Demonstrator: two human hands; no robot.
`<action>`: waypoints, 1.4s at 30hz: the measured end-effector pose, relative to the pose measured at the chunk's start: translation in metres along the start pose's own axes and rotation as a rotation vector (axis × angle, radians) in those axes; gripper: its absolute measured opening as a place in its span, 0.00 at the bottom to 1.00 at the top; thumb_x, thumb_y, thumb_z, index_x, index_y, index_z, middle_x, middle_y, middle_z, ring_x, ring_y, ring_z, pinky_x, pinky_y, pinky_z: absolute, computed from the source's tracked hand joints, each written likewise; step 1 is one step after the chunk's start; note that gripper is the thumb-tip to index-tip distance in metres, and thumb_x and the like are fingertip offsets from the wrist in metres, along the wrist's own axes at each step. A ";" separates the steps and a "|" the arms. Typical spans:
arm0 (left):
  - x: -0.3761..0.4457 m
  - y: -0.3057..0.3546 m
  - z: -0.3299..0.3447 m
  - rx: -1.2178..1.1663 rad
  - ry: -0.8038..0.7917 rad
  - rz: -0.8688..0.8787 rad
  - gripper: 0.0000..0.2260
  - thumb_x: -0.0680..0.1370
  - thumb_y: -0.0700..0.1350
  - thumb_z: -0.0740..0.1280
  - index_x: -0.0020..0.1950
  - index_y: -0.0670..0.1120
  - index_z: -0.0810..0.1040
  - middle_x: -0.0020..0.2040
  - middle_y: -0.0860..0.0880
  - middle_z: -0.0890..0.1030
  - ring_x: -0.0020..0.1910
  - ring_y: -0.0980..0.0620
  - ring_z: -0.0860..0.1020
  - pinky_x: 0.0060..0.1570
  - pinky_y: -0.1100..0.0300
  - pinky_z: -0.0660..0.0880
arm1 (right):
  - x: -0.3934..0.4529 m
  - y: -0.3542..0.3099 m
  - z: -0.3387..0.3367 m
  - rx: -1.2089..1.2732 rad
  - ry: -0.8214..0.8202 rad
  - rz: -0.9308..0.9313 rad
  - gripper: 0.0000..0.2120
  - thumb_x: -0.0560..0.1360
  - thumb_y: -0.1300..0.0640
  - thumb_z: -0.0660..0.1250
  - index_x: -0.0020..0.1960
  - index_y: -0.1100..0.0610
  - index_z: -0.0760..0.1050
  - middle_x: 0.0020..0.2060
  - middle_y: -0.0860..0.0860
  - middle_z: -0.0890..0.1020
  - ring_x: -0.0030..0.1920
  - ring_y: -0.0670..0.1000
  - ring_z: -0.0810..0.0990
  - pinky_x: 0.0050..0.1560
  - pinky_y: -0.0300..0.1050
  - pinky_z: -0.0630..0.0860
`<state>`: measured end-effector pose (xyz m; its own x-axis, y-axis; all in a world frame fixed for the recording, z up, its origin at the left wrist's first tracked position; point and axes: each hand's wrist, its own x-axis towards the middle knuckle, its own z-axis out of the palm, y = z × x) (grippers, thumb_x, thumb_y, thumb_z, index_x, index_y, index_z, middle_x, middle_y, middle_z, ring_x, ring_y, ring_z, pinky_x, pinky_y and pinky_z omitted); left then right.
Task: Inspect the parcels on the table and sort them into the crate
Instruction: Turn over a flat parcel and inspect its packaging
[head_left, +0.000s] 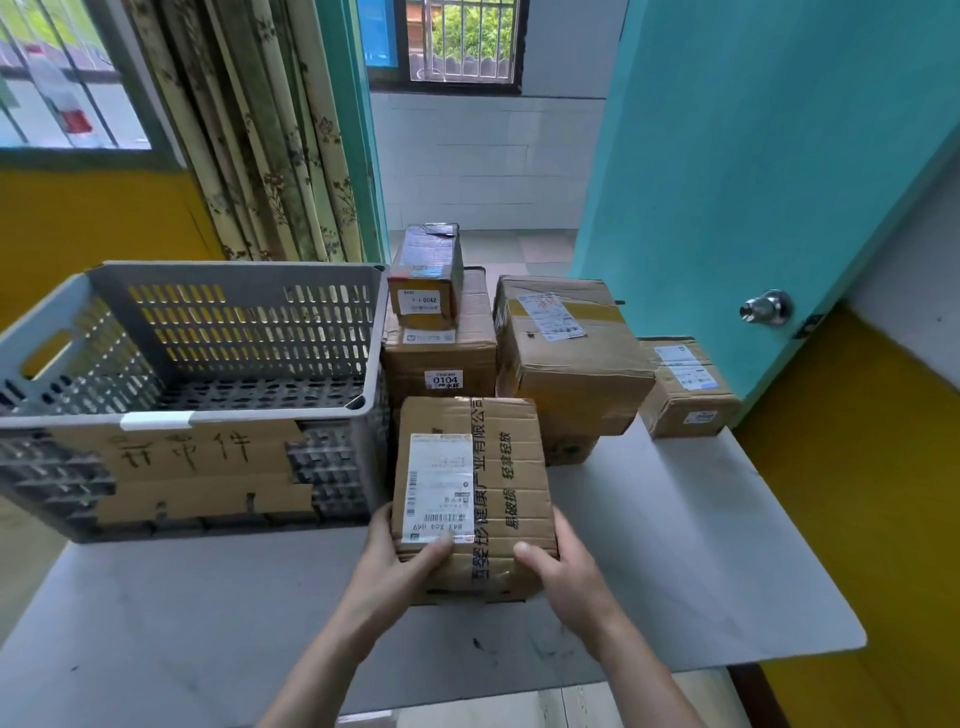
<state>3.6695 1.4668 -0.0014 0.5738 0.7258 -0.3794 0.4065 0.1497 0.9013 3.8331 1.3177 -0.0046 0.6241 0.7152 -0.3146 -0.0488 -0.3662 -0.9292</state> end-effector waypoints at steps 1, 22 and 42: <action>-0.004 0.002 0.001 0.011 -0.012 0.010 0.33 0.74 0.54 0.78 0.72 0.56 0.62 0.62 0.58 0.80 0.60 0.59 0.80 0.63 0.55 0.78 | -0.003 -0.001 -0.006 0.000 -0.009 -0.015 0.26 0.71 0.54 0.67 0.68 0.46 0.73 0.57 0.42 0.85 0.59 0.44 0.82 0.66 0.51 0.77; -0.065 0.026 0.043 0.099 0.208 0.146 0.29 0.72 0.66 0.71 0.67 0.56 0.70 0.61 0.53 0.80 0.59 0.55 0.81 0.53 0.58 0.82 | -0.053 -0.004 -0.052 -0.045 0.082 -0.126 0.16 0.79 0.50 0.70 0.66 0.45 0.75 0.54 0.40 0.85 0.54 0.41 0.83 0.58 0.47 0.81; -0.064 0.039 -0.013 0.073 0.165 0.189 0.19 0.76 0.55 0.74 0.55 0.48 0.69 0.50 0.48 0.85 0.41 0.61 0.85 0.36 0.64 0.81 | -0.068 -0.035 0.000 -0.219 0.275 -0.188 0.17 0.76 0.37 0.66 0.62 0.42 0.77 0.53 0.42 0.83 0.53 0.42 0.82 0.54 0.47 0.80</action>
<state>3.6392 1.4353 0.0606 0.5228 0.8371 -0.1613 0.3573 -0.0434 0.9330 3.7927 1.2818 0.0493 0.7933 0.6067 -0.0513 0.2353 -0.3833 -0.8932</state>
